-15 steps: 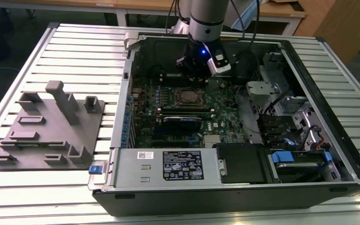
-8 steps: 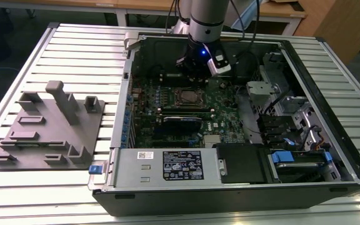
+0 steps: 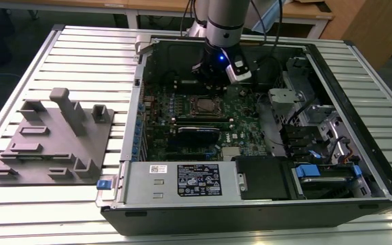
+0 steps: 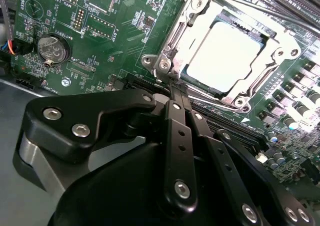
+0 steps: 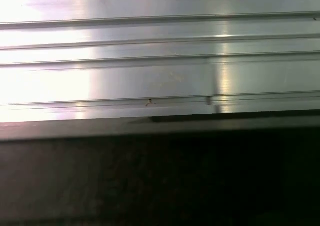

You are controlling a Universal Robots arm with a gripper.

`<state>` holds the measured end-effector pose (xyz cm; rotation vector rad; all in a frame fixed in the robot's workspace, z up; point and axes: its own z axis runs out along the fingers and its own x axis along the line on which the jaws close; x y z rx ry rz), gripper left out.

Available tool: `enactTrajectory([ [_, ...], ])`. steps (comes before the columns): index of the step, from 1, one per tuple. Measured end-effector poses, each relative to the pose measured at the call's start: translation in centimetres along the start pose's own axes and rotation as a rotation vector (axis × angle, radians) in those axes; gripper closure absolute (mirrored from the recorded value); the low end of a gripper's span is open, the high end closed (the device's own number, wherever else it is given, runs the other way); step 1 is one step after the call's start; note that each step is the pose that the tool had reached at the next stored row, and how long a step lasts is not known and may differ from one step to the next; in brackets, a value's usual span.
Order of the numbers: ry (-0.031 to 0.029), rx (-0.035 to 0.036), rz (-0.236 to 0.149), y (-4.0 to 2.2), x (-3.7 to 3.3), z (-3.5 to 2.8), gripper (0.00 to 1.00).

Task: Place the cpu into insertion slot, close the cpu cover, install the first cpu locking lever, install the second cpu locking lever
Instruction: 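Install the first cpu locking lever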

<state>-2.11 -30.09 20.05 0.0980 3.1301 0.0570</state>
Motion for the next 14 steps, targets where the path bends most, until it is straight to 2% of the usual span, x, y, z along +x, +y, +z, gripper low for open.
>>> enactTrajectory([
  [14,-0.0003,0.0003,0.003,-0.05,-0.06,-0.03,0.90],
])
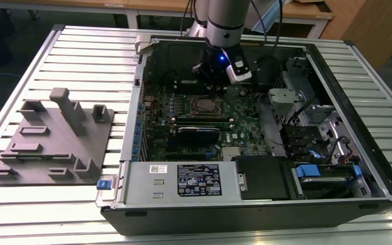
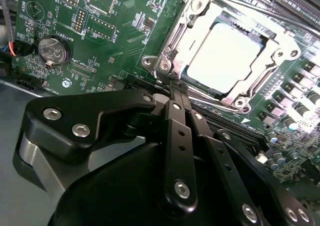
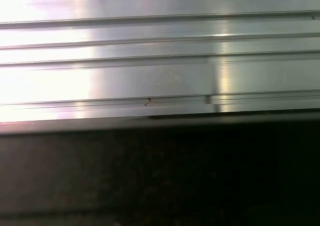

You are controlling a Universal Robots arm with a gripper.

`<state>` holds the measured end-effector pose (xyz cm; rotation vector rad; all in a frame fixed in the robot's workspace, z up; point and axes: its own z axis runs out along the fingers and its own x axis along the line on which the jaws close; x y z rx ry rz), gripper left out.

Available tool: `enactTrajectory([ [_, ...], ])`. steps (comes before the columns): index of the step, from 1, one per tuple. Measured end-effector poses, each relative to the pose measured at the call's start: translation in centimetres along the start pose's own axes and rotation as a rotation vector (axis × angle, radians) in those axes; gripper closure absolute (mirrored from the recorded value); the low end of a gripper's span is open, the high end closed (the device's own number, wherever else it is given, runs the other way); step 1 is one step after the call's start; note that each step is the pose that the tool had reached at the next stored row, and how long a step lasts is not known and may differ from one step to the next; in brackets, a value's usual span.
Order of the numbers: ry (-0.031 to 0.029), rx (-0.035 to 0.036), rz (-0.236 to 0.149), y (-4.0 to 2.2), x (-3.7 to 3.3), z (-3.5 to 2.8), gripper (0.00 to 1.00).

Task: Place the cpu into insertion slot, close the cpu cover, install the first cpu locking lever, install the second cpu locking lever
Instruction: 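Install the first cpu locking lever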

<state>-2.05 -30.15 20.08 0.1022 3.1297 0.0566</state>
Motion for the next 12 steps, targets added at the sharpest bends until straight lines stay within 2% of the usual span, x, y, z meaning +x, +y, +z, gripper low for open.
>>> enactTrajectory([
  [12,-0.0009,0.0005,0.029,0.00,0.00,-0.01,0.90],
])
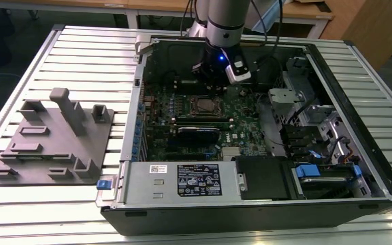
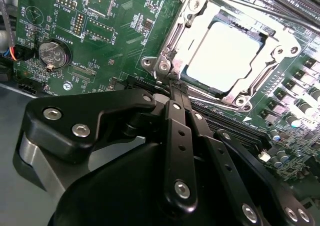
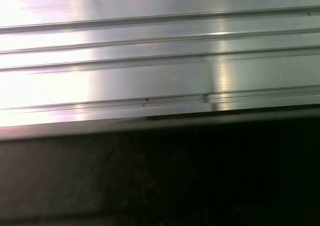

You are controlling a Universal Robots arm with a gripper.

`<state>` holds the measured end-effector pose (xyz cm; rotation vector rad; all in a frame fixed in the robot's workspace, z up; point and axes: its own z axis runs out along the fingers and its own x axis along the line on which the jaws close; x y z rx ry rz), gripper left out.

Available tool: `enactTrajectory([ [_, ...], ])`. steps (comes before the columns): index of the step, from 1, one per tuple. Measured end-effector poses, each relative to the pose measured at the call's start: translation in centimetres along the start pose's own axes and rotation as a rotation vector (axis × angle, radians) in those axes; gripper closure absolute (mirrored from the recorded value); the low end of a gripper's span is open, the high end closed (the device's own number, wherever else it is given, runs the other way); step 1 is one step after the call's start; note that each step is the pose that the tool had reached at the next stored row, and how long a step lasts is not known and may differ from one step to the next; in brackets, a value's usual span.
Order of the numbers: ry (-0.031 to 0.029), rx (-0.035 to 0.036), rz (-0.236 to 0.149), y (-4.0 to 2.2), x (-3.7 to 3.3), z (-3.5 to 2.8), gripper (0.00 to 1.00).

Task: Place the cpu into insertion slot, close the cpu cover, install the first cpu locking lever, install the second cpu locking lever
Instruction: 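Install the first cpu locking lever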

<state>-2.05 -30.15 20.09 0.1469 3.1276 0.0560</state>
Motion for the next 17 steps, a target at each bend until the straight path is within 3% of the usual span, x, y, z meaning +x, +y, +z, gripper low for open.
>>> enactTrajectory([
  [17,-0.0005,0.0049,0.002,0.08,-0.10,0.06,0.90],
])
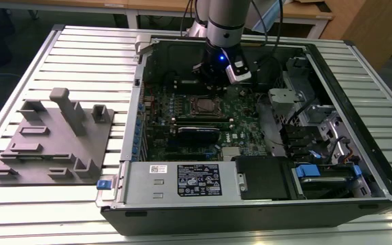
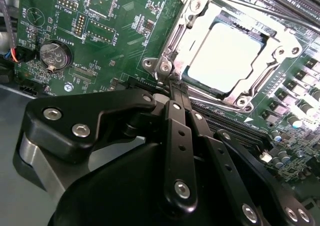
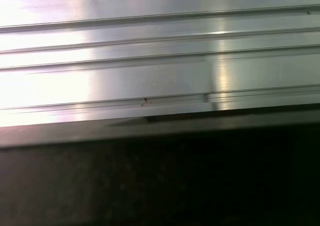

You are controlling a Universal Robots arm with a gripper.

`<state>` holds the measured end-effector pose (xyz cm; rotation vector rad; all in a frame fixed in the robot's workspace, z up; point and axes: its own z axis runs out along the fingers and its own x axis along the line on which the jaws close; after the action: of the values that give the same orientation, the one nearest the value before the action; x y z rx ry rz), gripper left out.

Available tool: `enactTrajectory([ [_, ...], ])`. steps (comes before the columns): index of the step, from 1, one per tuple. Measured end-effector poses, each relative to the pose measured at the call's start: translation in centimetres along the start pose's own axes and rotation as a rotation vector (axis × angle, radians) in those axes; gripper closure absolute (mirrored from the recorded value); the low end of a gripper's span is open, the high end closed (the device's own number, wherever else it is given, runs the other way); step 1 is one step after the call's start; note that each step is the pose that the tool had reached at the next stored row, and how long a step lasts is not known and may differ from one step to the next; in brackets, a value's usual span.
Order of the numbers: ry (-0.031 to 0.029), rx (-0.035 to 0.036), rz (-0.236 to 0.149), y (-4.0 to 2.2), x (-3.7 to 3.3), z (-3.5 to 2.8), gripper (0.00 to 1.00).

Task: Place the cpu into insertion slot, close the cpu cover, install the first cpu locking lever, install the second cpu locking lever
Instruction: 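Install the first cpu locking lever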

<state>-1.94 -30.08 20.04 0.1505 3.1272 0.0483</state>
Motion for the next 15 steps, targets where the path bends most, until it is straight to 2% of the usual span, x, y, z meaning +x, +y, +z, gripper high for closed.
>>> enactTrajectory([
  [7,-0.0001,0.0039,0.000,-0.01,0.01,0.09,0.90],
  [15,-0.0005,0.0036,0.000,-0.01,0.00,0.06,0.90],
])
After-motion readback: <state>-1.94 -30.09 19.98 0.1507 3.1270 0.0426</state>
